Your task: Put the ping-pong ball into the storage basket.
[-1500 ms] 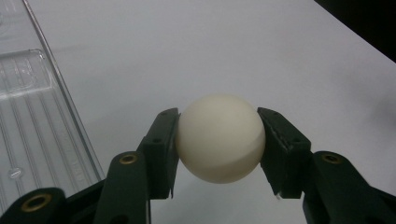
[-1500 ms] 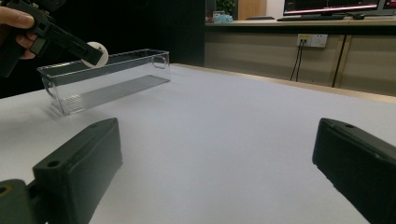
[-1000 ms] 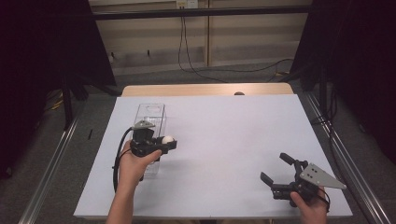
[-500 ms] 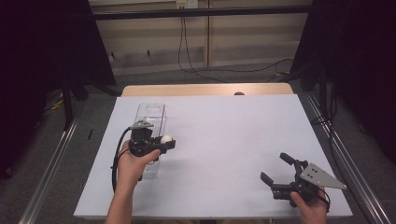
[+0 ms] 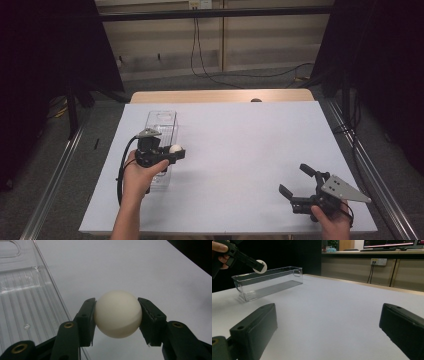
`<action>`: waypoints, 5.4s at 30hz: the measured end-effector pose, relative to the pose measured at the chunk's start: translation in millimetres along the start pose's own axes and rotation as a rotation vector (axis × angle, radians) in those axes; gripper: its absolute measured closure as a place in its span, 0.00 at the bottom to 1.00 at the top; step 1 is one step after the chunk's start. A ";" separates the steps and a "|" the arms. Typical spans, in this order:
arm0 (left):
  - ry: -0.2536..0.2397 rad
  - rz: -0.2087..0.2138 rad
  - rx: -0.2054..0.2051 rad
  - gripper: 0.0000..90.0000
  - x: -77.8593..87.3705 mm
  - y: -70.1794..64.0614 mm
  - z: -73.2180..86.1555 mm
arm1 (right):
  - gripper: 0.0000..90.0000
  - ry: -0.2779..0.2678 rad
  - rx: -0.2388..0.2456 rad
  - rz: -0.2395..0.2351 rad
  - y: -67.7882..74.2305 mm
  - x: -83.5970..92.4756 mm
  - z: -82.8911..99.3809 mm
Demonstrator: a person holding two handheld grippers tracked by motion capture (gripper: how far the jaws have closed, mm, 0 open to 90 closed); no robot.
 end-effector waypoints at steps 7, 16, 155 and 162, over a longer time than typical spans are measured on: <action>0.004 -0.006 -0.004 0.57 1.6 1.7 -0.1 | 0.01 0.000 -0.002 0.003 0.3 -0.2 0.0; 0.005 -0.005 0.002 0.57 3.5 4.9 -0.3 | 0.01 0.000 0.000 0.004 0.1 -0.2 0.0; 0.004 -0.147 0.048 0.57 24.2 50.5 11.0 | 0.01 -0.009 -0.002 0.011 -0.7 -0.3 -0.8; 0.007 -0.158 0.043 0.57 22.9 52.5 12.5 | 0.01 -0.006 -0.001 0.008 -0.8 -0.2 -0.7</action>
Point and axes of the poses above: each handheld gripper's, and its own axes: x roughly backward along the jaws, z roughly out of its underside, y roughly to its left, the point moved 3 cm from there along -x, roughly forward along the jaws, and after that the axes turned 6 degrees about -y, right-handed, at the moved point
